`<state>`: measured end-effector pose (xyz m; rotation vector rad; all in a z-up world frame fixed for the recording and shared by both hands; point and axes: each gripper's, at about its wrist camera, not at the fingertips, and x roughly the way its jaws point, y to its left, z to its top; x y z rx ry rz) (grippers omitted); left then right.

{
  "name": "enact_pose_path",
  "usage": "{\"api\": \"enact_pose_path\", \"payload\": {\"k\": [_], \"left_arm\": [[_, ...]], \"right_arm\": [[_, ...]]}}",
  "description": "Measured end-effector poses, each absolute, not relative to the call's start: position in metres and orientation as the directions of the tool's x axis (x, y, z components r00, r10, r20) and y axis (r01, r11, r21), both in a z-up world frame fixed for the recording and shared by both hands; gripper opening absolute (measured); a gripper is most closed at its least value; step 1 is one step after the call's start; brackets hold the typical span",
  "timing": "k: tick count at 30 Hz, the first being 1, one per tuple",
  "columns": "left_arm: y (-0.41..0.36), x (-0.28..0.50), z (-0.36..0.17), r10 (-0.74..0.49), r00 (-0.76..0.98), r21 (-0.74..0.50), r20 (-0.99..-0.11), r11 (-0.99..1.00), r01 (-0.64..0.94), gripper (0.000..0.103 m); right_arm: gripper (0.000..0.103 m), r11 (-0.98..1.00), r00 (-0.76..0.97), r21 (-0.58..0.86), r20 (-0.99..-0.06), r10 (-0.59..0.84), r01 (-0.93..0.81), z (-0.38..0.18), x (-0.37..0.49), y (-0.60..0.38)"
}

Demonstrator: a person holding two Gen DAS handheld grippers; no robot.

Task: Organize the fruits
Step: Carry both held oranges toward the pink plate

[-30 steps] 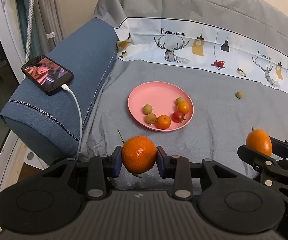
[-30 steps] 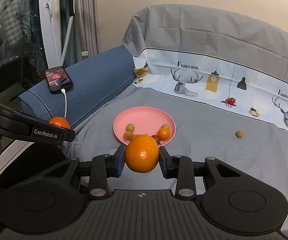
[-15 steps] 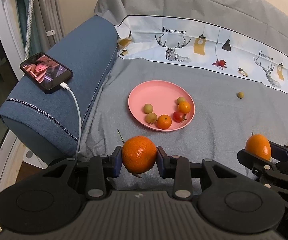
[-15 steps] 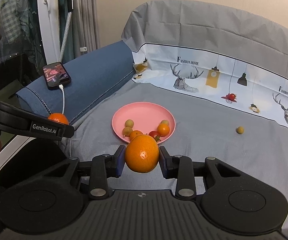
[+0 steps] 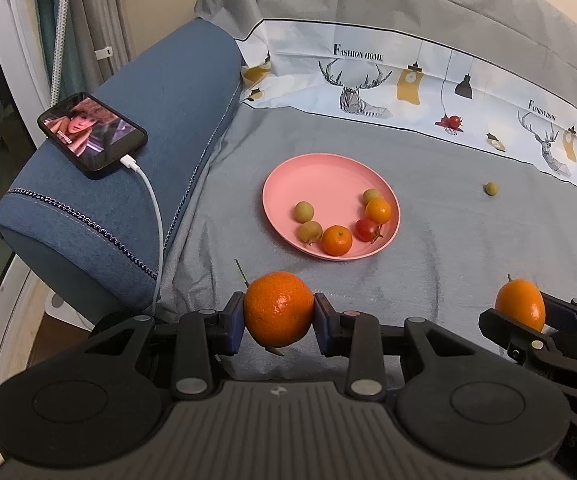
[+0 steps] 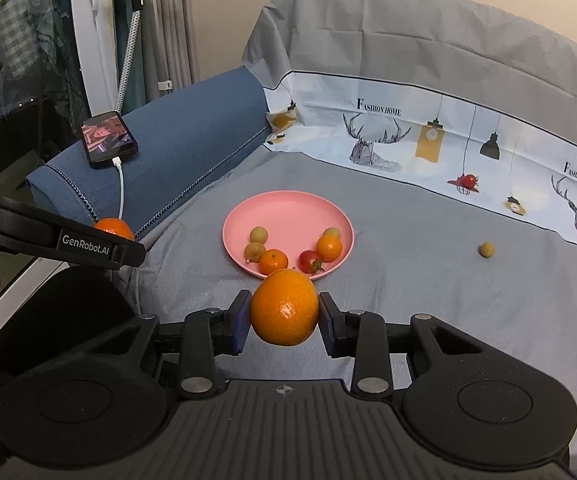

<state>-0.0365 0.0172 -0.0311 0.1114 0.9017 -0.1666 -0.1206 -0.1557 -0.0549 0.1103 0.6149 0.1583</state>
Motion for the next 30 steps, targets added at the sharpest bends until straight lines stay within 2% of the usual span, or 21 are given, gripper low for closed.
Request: {"api": "enact_pose_path", "payload": {"k": [15, 30], "left_arm": [[0.012, -0.004, -0.039, -0.084, 0.592, 0.027, -0.801, 0.984, 0.175, 0.039], [0.001, 0.063, -0.043, -0.074, 0.586, 0.033, -0.807, 0.985, 0.169, 0.039]], "right_arm": [[0.037, 0.987, 0.789, 0.146, -0.597, 0.144, -0.070, -0.065, -0.093, -0.163], [0.037, 0.983, 0.773, 0.166, -0.613, 0.167, -0.081, -0.079, -0.024, -0.161]]}}
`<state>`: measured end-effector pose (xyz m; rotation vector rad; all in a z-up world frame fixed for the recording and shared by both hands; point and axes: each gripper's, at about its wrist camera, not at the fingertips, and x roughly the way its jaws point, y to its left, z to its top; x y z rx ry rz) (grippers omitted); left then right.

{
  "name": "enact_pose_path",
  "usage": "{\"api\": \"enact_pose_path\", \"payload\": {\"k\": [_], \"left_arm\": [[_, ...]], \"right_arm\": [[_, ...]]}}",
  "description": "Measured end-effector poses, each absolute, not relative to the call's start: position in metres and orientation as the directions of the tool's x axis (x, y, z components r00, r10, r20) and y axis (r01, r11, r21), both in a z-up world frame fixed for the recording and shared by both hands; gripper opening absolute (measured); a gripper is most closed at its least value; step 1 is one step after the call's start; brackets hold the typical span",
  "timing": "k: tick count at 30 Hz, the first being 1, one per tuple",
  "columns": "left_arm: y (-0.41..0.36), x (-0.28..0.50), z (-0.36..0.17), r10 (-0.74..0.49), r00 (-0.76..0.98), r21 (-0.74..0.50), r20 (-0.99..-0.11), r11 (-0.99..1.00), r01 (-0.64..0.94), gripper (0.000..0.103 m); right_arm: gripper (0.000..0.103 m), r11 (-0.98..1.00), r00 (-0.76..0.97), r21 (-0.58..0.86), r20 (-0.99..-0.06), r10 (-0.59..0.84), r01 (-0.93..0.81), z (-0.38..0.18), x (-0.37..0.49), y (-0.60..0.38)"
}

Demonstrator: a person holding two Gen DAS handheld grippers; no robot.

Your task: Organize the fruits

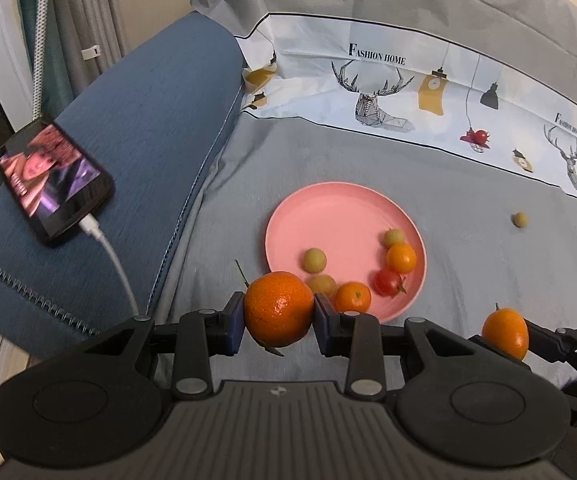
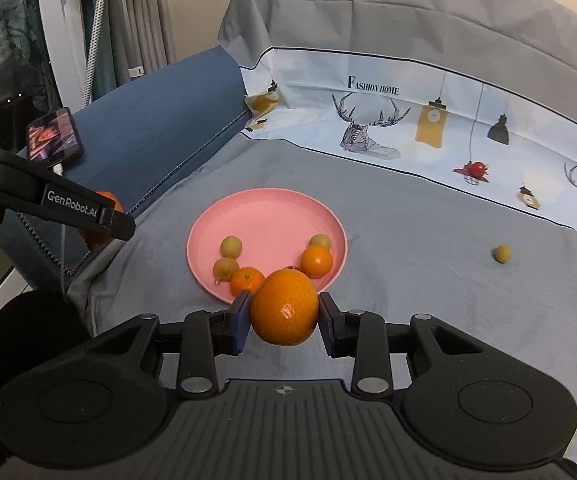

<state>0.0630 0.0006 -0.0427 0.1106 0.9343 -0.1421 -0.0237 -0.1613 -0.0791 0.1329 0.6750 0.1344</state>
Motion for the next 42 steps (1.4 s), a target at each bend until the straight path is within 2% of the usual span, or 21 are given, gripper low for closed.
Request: {"api": "enact_pose_path", "payload": {"k": [14, 27, 28, 29, 30, 31, 32, 33, 37, 42], "left_arm": [[-0.034, 0.144, -0.090, -0.034, 0.523, 0.079, -0.852, 0.978, 0.192, 0.039], [-0.053, 0.192, -0.120, -0.015, 0.515, 0.126, -0.857, 0.963, 0.237, 0.041], [-0.054, 0.194, -0.119, -0.013, 0.521, 0.133, -0.853, 0.962, 0.240, 0.049], [-0.055, 0.194, -0.117, -0.002, 0.537, 0.148, -0.844, 0.960, 0.236, 0.061], [-0.056, 0.192, -0.113, 0.011, 0.566, 0.170, -0.824, 0.958, 0.230, 0.091], [-0.056, 0.189, -0.108, 0.021, 0.603, 0.190, -0.797, 0.957, 0.218, 0.102], [-0.056, 0.184, -0.103, 0.025, 0.639, 0.203, -0.769, 0.957, 0.207, 0.103], [-0.055, 0.179, -0.099, 0.025, 0.660, 0.217, -0.751, 0.953, 0.210, 0.103], [-0.050, 0.158, -0.094, 0.047, 0.645, 0.254, -0.762, 0.939, 0.231, 0.103], [-0.029, 0.111, -0.082, 0.045, 0.607, 0.217, -0.793, 0.953, 0.212, 0.103]], "right_arm": [[0.037, 0.977, 0.749, 0.182, -0.631, 0.202, -0.111, -0.116, 0.056, -0.166], [0.037, 0.973, 0.741, 0.168, -0.631, 0.230, -0.159, -0.140, 0.109, -0.157], [0.038, 0.973, 0.749, 0.168, -0.622, 0.229, -0.158, -0.139, 0.111, -0.158], [0.047, 0.973, 0.752, 0.164, -0.617, 0.232, -0.165, -0.139, 0.112, -0.158], [0.061, 0.972, 0.753, 0.156, -0.615, 0.234, -0.175, -0.137, 0.113, -0.158], [0.068, 0.973, 0.755, 0.147, -0.613, 0.233, -0.180, -0.135, 0.113, -0.158], [0.078, 0.973, 0.758, 0.140, -0.611, 0.230, -0.183, -0.133, 0.112, -0.158], [0.082, 0.973, 0.759, 0.134, -0.609, 0.231, -0.188, -0.131, 0.108, -0.158], [0.085, 0.974, 0.742, 0.152, -0.631, 0.225, -0.166, -0.127, 0.085, -0.165], [0.087, 0.976, 0.717, 0.193, -0.666, 0.206, -0.102, -0.121, 0.037, -0.168]]}}
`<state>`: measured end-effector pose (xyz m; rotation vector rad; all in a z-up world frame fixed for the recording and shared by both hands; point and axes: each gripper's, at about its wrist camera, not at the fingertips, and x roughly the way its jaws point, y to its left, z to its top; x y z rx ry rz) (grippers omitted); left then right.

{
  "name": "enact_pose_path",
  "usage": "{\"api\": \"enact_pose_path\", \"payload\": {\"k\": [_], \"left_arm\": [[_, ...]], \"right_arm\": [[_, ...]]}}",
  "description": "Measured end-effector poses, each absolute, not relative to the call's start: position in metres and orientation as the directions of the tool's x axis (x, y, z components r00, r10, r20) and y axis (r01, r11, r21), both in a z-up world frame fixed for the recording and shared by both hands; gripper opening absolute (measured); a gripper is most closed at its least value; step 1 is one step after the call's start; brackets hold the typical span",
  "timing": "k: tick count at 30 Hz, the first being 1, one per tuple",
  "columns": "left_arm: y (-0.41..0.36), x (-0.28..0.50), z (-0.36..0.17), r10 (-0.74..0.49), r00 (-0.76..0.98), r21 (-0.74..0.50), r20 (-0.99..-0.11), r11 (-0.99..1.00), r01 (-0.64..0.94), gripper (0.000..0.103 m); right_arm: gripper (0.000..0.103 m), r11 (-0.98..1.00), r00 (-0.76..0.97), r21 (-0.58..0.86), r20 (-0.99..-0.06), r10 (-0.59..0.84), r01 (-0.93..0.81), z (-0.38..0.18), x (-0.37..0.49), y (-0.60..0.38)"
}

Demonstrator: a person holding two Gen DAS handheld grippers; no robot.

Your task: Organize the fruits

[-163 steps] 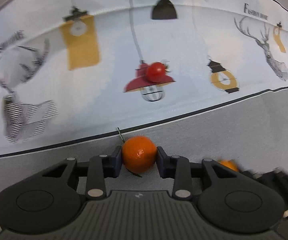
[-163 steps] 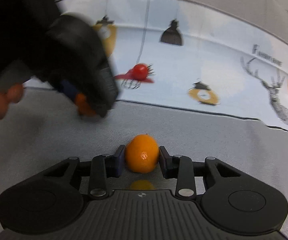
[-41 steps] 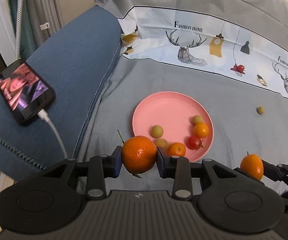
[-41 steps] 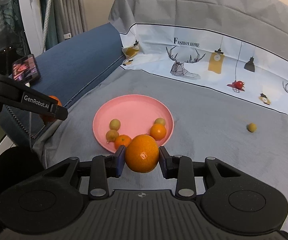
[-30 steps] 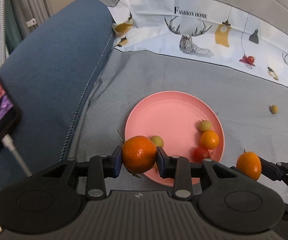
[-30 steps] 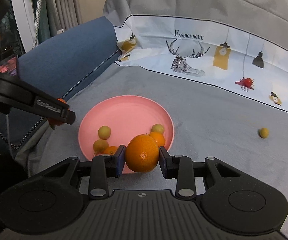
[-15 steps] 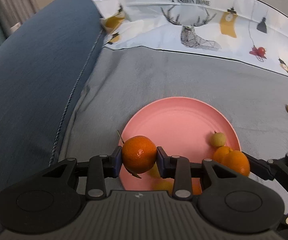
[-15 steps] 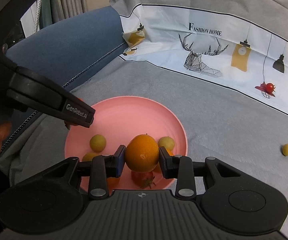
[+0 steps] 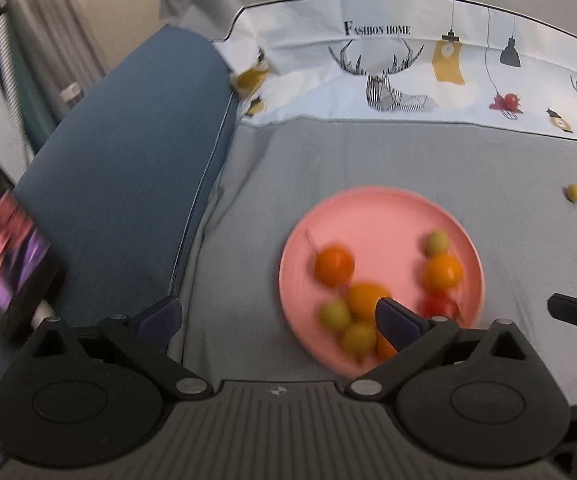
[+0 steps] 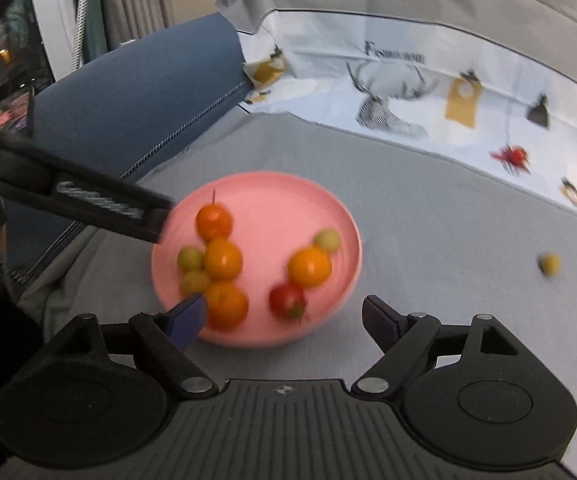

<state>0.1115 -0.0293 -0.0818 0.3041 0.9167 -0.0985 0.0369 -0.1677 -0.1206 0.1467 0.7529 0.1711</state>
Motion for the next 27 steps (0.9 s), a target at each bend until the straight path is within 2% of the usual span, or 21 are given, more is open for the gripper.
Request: {"api": "enact_pose_path", "payload": {"k": [3, 6, 14, 27], "left_arm": [[-0.017, 0.078, -0.075, 0.063, 0.590, 0.198, -0.805, 0.966, 0.168, 0.103], [-0.009, 0.045, -0.063, 0.080, 0.621, 0.211, -0.780, 0.967, 0.141, 0.103], [0.003, -0.014, -0.039, 0.061, 0.674, 0.200, -0.736, 0.971, 0.130, 0.103], [0.002, -0.072, -0.006, 0.014, 0.718, 0.158, -0.696, 0.978, 0.134, 0.103]], "right_arm": [[0.092, 0.978, 0.709, 0.193, -0.679, 0.191, -0.079, -0.112, 0.009, -0.164], [0.094, 0.978, 0.725, 0.194, -0.662, 0.191, -0.081, -0.099, -0.015, -0.160], [0.097, 0.987, 0.814, 0.134, -0.562, 0.145, -0.083, -0.059, -0.073, -0.151], [0.098, 0.990, 0.885, 0.117, -0.451, 0.119, -0.074, -0.027, -0.143, -0.148]]}}
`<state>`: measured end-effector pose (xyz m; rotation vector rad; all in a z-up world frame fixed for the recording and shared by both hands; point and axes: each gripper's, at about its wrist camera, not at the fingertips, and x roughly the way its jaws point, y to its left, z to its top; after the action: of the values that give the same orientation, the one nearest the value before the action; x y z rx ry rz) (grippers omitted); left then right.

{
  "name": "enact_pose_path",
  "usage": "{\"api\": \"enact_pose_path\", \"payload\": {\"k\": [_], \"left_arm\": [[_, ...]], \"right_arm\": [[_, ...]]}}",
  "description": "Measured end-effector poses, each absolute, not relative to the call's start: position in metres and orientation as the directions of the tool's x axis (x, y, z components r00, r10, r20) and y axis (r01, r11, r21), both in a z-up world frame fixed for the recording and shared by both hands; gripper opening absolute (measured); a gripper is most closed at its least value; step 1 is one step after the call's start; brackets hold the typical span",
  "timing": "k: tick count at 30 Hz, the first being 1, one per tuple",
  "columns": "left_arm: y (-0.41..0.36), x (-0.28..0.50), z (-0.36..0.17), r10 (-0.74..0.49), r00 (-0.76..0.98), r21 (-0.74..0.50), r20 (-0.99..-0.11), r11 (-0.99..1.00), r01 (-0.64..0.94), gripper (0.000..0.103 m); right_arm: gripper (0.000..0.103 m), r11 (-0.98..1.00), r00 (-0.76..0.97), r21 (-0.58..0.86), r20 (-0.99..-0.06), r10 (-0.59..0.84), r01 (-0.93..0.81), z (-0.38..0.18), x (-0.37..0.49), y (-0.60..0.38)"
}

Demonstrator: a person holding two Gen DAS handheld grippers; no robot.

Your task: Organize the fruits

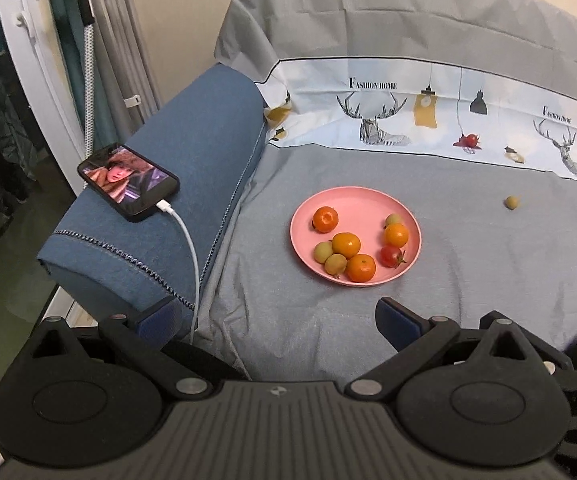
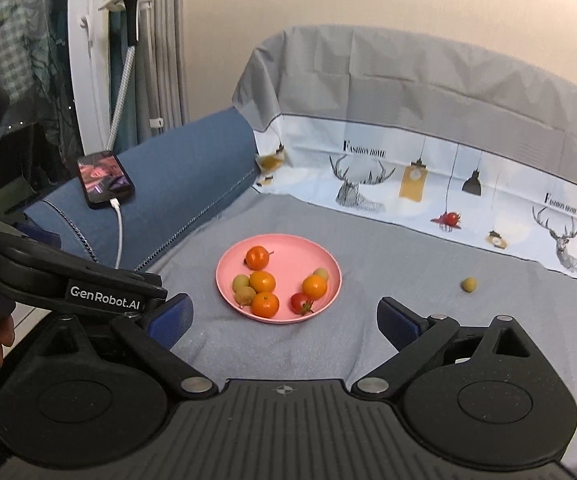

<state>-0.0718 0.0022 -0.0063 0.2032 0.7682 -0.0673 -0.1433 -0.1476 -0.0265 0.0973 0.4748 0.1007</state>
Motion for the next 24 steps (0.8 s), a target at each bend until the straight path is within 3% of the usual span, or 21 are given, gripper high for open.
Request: {"api": "enact_pose_path", "payload": {"k": [24], "left_arm": [[0.007, -0.099, 0.010, -0.004, 0.743, 0.133, -0.669, 0.983, 0.126, 0.103]], "right_arm": [[0.099, 0.993, 0.911, 0.100, -0.401, 0.090, -0.054, -0.017, -0.177, -0.144]]}}
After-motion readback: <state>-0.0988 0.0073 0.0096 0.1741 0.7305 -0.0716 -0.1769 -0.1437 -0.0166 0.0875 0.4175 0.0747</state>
